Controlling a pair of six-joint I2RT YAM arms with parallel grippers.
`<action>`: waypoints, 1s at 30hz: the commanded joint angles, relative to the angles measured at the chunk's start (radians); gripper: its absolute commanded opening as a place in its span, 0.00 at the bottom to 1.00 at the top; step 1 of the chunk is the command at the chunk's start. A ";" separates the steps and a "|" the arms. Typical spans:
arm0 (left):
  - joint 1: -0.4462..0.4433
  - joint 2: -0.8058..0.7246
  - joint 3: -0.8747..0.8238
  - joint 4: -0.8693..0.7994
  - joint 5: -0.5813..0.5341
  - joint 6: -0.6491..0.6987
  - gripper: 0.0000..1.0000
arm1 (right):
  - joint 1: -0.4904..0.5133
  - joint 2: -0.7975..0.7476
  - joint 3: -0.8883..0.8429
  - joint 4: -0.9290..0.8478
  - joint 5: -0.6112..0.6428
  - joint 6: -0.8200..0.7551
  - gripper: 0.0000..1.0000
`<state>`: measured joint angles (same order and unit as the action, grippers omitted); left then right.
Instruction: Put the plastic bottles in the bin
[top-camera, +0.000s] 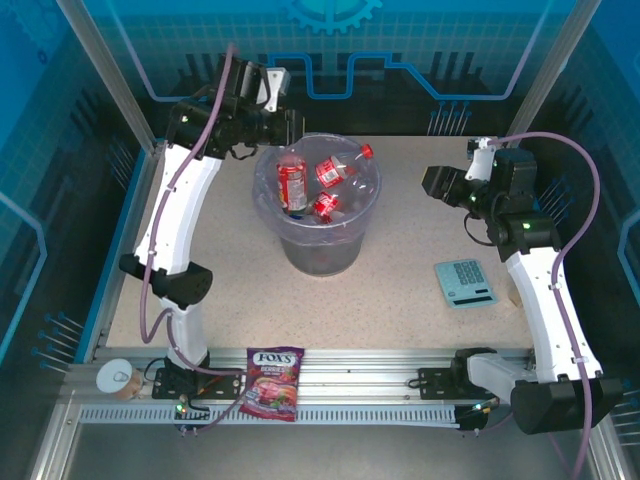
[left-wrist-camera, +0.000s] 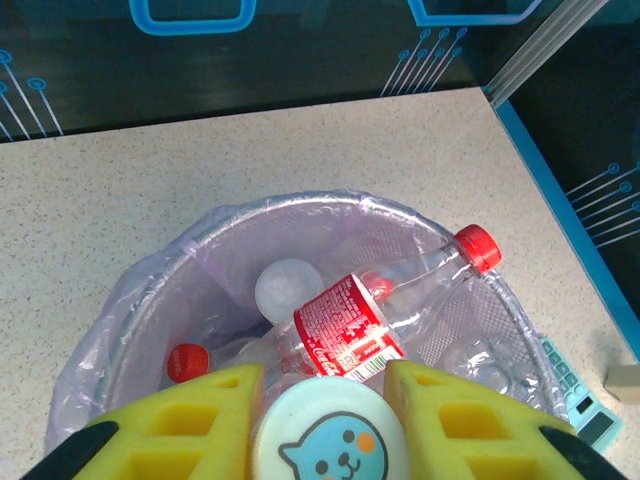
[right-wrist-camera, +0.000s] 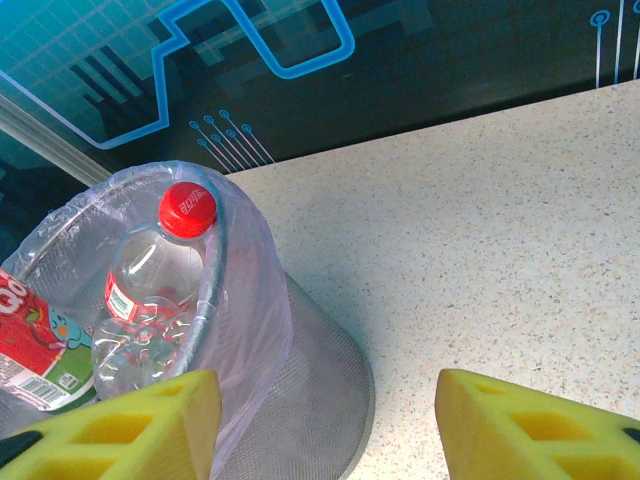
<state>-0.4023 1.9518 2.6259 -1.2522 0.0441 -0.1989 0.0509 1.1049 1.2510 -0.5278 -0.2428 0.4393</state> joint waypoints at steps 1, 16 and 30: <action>-0.023 0.036 -0.033 -0.010 -0.001 0.037 0.11 | -0.016 -0.011 -0.013 -0.007 -0.013 -0.010 0.60; -0.058 0.064 -0.125 0.105 0.160 0.086 0.79 | -0.040 -0.048 -0.054 -0.041 0.016 -0.031 0.61; -0.046 -0.097 -0.268 0.264 0.091 0.109 0.95 | -0.043 -0.033 -0.066 -0.038 0.020 -0.036 0.62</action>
<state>-0.4545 1.9430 2.3745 -1.0405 0.1745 -0.1196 0.0246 1.0710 1.1961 -0.5606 -0.2348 0.4202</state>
